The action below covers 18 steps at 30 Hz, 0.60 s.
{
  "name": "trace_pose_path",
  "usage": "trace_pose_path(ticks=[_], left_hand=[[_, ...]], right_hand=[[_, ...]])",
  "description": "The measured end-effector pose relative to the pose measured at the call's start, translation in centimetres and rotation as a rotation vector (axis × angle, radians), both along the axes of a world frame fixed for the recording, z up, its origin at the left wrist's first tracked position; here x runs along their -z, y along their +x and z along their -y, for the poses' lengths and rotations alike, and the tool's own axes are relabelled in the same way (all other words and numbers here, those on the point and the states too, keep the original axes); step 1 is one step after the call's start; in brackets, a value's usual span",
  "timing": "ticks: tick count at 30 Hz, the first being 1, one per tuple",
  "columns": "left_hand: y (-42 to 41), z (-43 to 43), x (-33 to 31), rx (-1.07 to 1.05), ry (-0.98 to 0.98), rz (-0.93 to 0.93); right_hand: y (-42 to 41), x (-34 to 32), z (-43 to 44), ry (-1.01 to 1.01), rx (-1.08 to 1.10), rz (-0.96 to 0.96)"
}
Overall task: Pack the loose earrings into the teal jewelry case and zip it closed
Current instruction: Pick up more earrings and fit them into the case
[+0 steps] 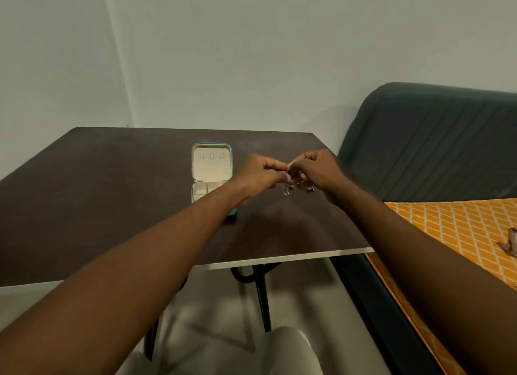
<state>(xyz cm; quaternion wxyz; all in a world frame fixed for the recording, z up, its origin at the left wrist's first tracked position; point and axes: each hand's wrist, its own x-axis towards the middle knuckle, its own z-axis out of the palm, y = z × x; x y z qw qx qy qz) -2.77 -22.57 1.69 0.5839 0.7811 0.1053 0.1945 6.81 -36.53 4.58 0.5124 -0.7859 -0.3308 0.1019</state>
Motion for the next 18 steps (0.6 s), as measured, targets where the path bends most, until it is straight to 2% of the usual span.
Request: trace_pose_path(ticks=[6,18], left_hand=[[-0.7,-0.1,0.3,-0.015,-0.035,-0.002],[2.1,0.6,3.5,-0.038,0.087,-0.101]], right_hand=[[-1.4,-0.4,-0.7,-0.023,0.032,0.002],[0.4,1.7,-0.4,-0.114,0.121,-0.041]])
